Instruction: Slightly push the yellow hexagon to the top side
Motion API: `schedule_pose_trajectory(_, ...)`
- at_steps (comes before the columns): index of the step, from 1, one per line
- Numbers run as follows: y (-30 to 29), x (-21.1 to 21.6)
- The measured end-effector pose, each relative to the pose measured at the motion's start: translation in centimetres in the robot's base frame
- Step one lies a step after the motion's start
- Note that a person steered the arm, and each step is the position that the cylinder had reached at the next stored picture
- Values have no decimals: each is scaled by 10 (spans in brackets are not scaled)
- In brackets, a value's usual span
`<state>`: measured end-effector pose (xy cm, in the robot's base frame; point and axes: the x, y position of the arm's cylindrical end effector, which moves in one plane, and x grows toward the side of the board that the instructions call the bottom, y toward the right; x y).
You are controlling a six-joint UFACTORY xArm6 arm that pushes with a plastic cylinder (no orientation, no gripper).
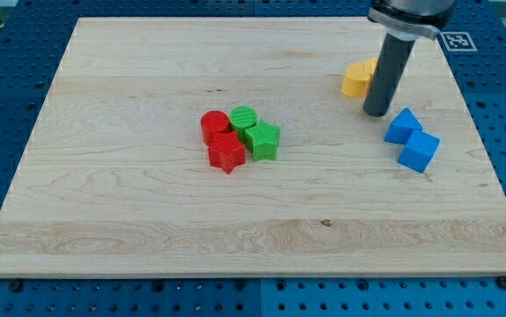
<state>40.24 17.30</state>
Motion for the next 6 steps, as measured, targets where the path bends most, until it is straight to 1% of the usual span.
schedule_pose_trajectory(1, 18, -6)
schedule_pose_trajectory(3, 25, -39)
schedule_pose_trajectory(6, 40, -40)
